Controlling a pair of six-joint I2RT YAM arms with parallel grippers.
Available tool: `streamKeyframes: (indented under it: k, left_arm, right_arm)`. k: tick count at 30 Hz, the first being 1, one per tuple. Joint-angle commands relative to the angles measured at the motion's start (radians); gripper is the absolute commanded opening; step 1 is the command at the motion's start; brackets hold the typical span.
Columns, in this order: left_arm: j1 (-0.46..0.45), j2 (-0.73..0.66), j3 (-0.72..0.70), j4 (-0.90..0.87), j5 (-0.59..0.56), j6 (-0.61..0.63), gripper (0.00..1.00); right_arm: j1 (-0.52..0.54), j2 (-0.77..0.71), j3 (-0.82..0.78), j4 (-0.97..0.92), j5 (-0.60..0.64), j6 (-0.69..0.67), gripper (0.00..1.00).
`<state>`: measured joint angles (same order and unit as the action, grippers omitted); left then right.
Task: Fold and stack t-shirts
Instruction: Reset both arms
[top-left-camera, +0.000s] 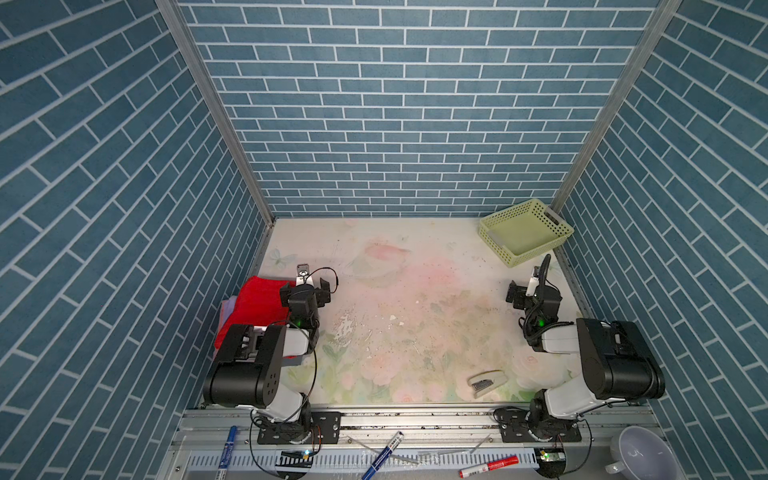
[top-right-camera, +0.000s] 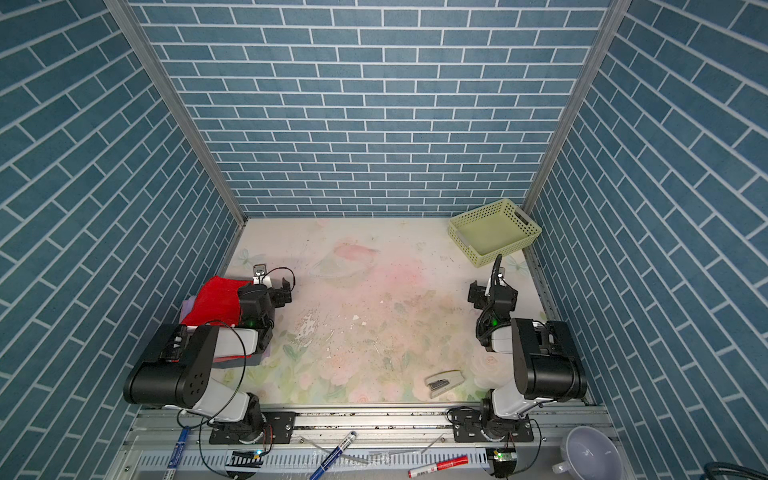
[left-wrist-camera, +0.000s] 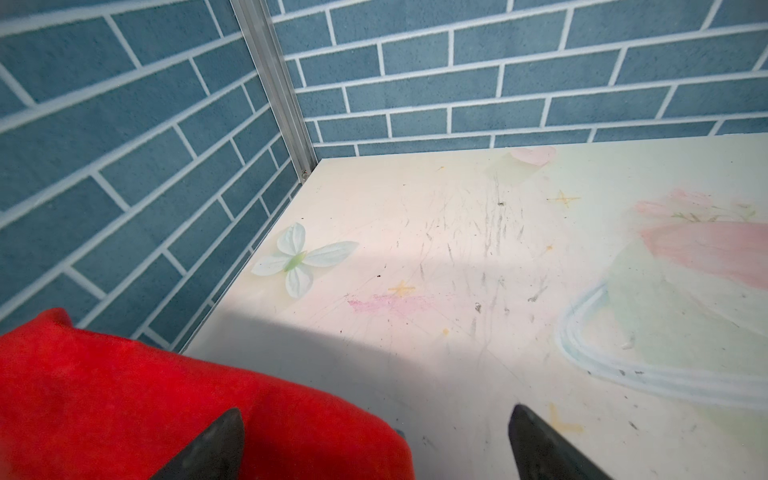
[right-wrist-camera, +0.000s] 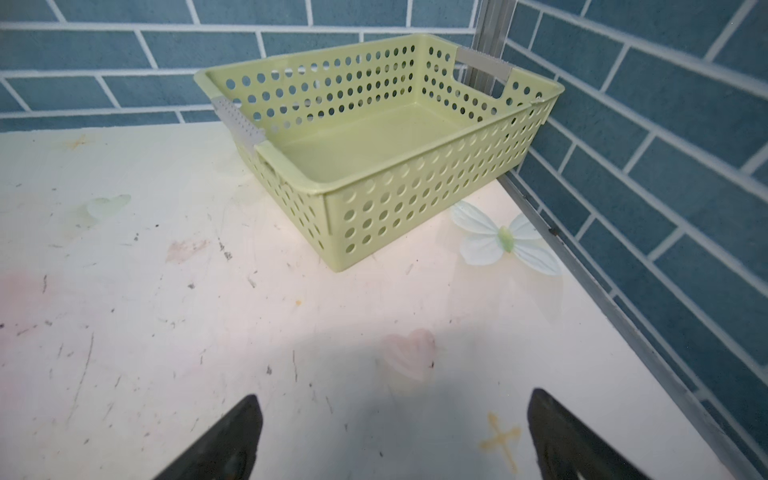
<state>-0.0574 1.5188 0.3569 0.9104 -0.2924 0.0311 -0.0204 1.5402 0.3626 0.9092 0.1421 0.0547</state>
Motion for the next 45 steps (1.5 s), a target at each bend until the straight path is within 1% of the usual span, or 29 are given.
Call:
streamKeyframes:
  k: [1,28,33,37,45]
  left_arm:
    - [-0.004,0.014,0.009,0.0,-0.008,-0.005,1.0]
    - [-0.004,0.013,0.007,0.004,-0.005,-0.003,1.0]
    - [-0.004,0.013,0.007,0.003,-0.005,-0.003,1.0]
    - [-0.005,0.014,0.007,0.004,-0.005,-0.003,1.0]
    - [-0.005,0.014,0.007,0.004,-0.006,-0.003,1.0]
  right_arm:
    - [-0.014,0.01,0.03,-0.033,-0.05,0.015,0.99]
    - [-0.018,-0.002,0.022,-0.027,-0.043,0.015,0.99]
    - [-0.018,0.001,0.021,-0.026,-0.046,0.011,0.99]
    - [-0.017,0.003,0.03,-0.041,-0.075,0.001,0.99]
    - [-0.016,0.002,0.028,-0.039,-0.075,0.0,0.99]
